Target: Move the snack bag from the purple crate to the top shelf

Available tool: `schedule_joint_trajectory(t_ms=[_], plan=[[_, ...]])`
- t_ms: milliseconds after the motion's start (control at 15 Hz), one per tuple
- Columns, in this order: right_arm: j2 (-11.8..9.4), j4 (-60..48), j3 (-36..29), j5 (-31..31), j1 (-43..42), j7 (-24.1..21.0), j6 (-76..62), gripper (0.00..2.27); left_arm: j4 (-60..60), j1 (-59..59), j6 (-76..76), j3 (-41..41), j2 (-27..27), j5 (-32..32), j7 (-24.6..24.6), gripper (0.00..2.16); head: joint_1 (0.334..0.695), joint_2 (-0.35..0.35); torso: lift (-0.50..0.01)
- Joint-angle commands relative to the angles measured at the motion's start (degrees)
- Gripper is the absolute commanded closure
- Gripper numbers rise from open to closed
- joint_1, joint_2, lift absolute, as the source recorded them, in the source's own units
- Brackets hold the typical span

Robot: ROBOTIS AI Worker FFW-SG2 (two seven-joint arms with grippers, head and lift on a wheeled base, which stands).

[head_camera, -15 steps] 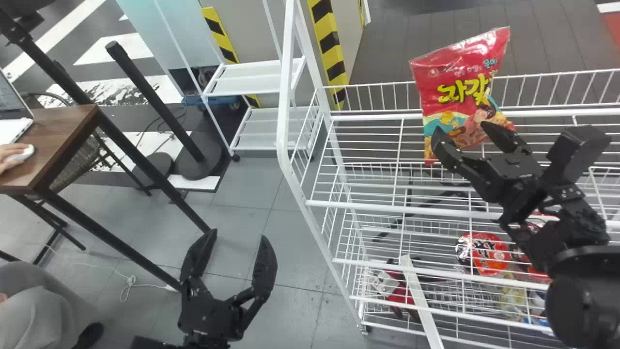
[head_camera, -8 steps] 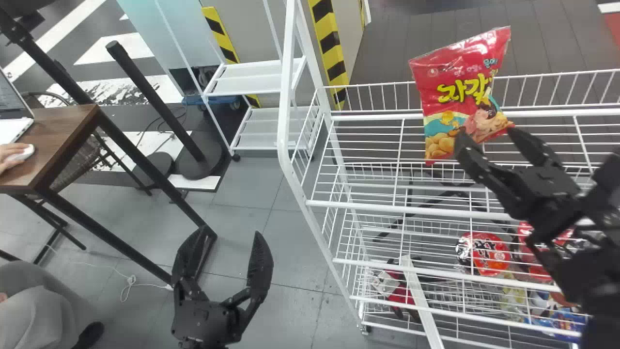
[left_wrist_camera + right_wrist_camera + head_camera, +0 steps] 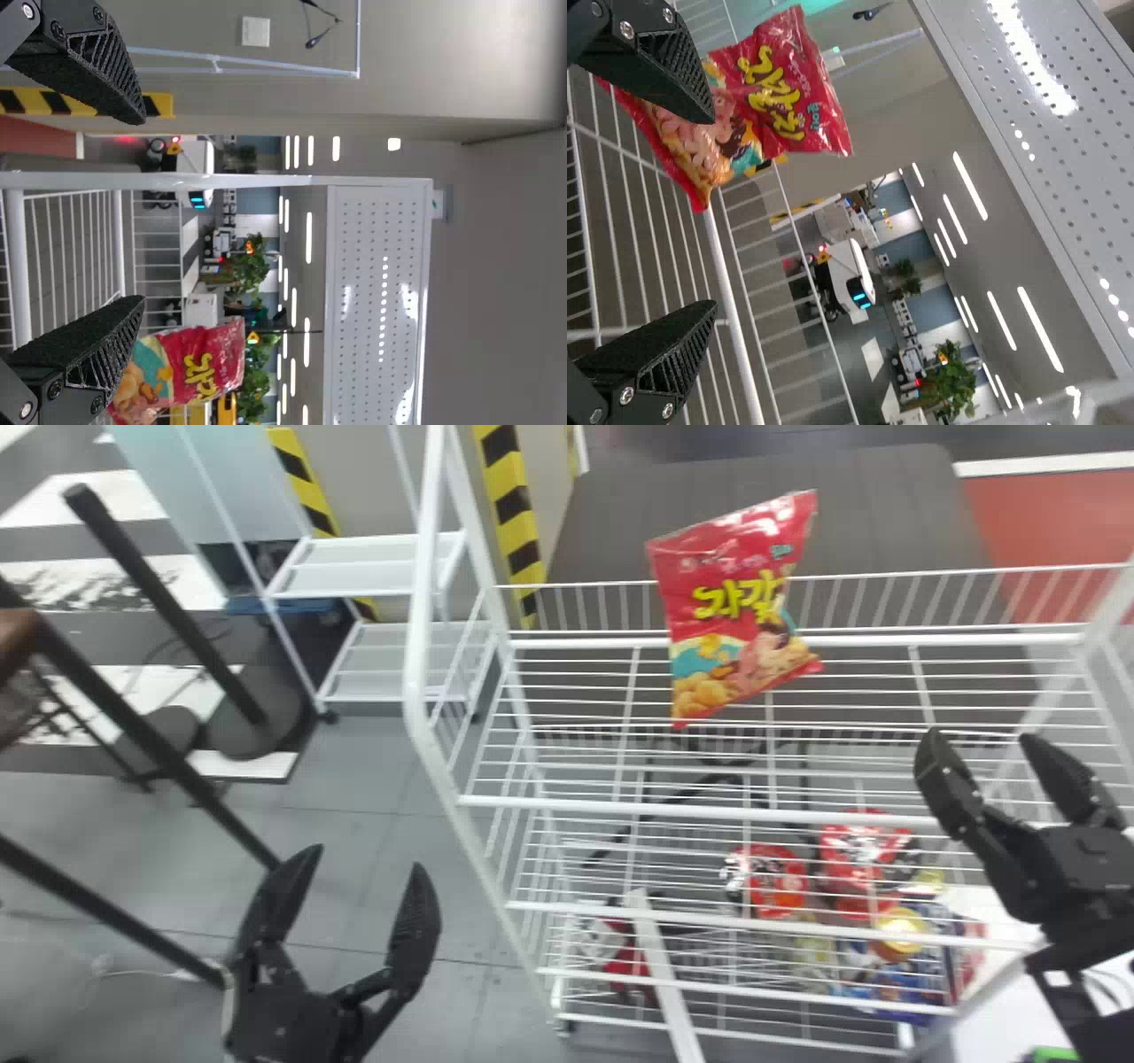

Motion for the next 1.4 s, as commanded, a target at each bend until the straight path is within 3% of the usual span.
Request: schedule_joint_trajectory(t_ms=[0, 467, 867, 933, 1333], plan=[[0.0, -0.8, -2.0, -0.2, 2.2, 0.8, -0.8, 0.08, -1.5, 0.1, 2.8, -0.9, 0.1, -0.3, 0.0, 0.10, 0.695, 0.105, 0.000], [0.3, -0.8, -8.0, -1.7, 3.7, 2.8, -1.3, 0.08, -9.2, 3.5, 5.9, -3.6, 0.5, -1.0, -0.4, 0.12, 0.695, -0.017, 0.000], [1.1, -1.3, -10.7, -3.0, 6.6, 4.5, -3.1, 0.08, -12.8, 2.8, 13.5, -10.9, 0.7, -7.0, 1.1, 0.10, 0.695, -0.148, 0.000], [1.2, -1.5, -11.0, -3.1, 7.6, 5.1, -4.8, 0.08, -13.7, 2.3, 16.0, -12.0, 0.7, -7.9, 2.3, 0.10, 0.695, -0.194, 0.000], [1.6, -2.5, -12.6, -4.6, 10.4, 7.1, -6.9, 0.08, -21.4, -1.0, 33.5, -19.6, 0.4, -12.4, 7.7, 0.10, 0.695, -0.315, 0.000]])
